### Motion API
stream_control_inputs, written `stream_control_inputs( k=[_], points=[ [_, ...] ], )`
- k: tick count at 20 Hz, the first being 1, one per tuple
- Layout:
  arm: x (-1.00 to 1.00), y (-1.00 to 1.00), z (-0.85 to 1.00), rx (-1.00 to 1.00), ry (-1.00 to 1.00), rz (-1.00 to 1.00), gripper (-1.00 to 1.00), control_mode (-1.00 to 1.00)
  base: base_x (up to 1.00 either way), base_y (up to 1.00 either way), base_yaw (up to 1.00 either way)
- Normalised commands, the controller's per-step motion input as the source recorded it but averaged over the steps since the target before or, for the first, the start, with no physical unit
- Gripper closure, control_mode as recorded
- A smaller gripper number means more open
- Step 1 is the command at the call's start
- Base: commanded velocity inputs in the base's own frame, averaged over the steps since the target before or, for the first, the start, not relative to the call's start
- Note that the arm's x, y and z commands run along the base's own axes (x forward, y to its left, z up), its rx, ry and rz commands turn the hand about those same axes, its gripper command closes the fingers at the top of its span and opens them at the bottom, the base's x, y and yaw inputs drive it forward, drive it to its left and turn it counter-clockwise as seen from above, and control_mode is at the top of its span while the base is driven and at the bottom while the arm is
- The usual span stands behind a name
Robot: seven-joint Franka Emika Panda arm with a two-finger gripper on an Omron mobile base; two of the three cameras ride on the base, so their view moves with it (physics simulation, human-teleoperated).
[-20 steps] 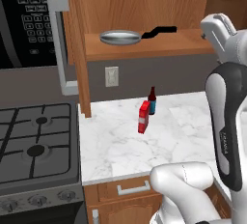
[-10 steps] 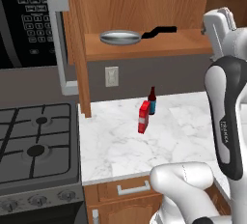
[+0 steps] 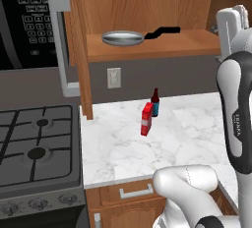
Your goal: Pick the pan from the cabinet and place it on the stove. Then turn on the stove burner for the pan.
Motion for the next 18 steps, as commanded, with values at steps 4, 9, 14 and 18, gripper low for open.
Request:
stream_control_inputs(
  k=[4, 9, 14, 18],
  points=[
    [0.23, -0.06, -0.01, 0.06, 0.00, 0.00, -1.00, -1.00, 0.00, 0.00, 0.00],
    [0.28, -0.05, 0.00, 0.05, 0.01, 0.00, -1.00, -1.00, 0.00, 0.00, 0.00],
    [0.32, -0.03, -0.04, 0.05, 0.00, 0.00, -1.00, -1.00, 0.00, 0.00, 0.00],
    [0.23, 0.00, -0.20, 0.02, 0.00, 0.00, -1.00, -1.00, 0.00, 0.00, 0.00]
  ],
)
